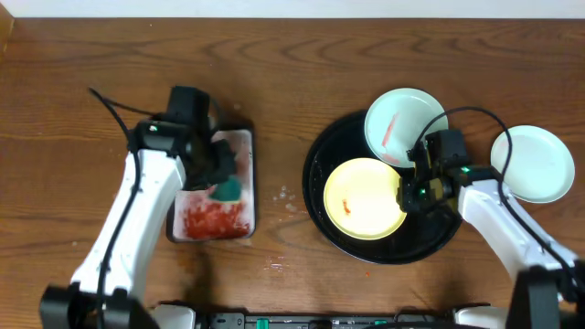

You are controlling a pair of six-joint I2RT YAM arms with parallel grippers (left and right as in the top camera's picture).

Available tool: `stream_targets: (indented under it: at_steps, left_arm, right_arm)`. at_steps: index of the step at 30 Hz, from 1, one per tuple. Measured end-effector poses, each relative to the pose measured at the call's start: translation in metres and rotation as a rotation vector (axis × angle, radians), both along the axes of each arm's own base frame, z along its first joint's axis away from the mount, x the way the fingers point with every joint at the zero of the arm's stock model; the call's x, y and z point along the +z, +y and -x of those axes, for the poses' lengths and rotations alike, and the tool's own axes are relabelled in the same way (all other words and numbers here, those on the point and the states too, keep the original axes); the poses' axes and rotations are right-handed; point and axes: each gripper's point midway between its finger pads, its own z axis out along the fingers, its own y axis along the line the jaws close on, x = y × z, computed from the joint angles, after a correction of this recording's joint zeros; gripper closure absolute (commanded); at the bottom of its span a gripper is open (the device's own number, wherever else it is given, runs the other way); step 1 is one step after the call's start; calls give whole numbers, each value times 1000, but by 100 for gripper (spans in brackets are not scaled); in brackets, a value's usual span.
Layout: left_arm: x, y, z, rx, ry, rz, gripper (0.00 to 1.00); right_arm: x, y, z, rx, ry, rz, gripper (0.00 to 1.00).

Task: Clean dirty plates on tray and stack at the side
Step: 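Grasp the green sponge with the left gripper and lift it, then scrub the yellow plate with the sponge while right gripper holds it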

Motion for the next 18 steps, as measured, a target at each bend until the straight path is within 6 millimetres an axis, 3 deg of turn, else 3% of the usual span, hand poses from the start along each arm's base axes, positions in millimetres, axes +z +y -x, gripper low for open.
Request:
stream_targets:
  at_steps: [3, 6, 11, 16, 18]
  left_arm:
    - [9, -38, 2, -79, -39, 67, 93]
    - [10, -72, 1, -132, -62, 113, 93]
    - [6, -144, -4, -220, -122, 204, 92]
    - [-21, -208, 1, -297, -118, 260, 92]
    - [-43, -232, 6, -327, -98, 266, 93]
  right_arm:
    - [-12, 0, -3, -7, 22, 2, 98]
    - [-19, 1, -2, -11, 44, -3, 99]
    - [-19, 2, -3, -16, 44, -8, 99]
    - [-19, 2, -3, -33, 47, -10, 99]
    - [-19, 2, -3, -37, 49, -10, 99]
